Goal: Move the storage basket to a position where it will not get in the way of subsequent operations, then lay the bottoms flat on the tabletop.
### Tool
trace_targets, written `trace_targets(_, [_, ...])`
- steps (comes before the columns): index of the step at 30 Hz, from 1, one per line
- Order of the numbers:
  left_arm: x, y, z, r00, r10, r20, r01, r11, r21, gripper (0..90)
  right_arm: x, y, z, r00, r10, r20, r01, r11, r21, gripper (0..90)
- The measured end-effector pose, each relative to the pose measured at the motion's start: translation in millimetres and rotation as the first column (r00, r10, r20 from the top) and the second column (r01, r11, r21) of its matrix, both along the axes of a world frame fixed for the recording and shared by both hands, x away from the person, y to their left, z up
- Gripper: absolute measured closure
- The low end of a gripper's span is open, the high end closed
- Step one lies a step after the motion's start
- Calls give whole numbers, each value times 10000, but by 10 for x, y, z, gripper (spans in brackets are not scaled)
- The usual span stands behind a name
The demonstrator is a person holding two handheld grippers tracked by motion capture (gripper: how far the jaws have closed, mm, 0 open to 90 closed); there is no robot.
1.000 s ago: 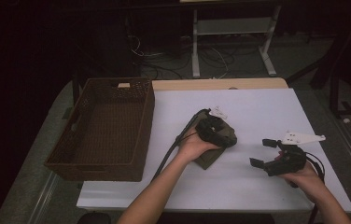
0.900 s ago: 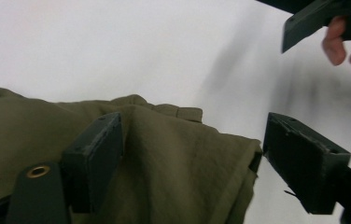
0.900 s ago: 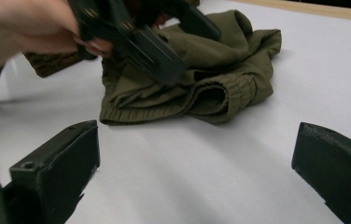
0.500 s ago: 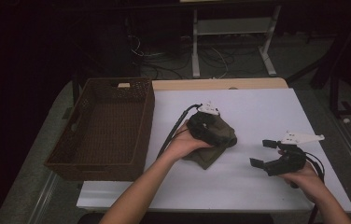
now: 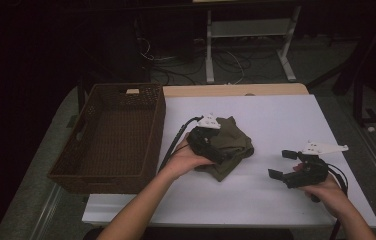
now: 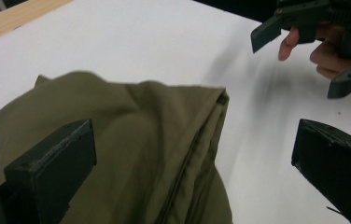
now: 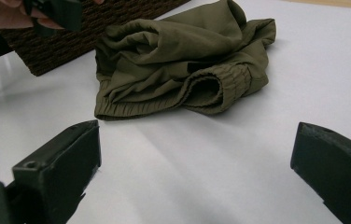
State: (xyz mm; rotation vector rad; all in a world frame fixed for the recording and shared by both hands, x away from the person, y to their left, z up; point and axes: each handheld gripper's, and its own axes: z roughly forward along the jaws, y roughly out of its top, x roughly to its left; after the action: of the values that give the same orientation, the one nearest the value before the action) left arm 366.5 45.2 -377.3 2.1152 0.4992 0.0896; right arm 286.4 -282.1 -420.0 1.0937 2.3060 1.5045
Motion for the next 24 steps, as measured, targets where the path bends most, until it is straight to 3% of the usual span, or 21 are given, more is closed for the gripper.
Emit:
trace_targets(4, [-45,71,-35,9999,149,18,-150,9998,136,0,0,3,-2,10000,78,-15,-78,10000,-9,16])
trace_targets(17, [-230,372,-103,9981,613,113,-612,9981,-15,0,-4,14,-3,9998,183,-12,-183,9998,-61,16])
trace_targets(24, [-346,537,-150,9968,793,-88,-795,9967,-166,0,0,21,-8,9997,249,-54,-249,9996,-101,16])
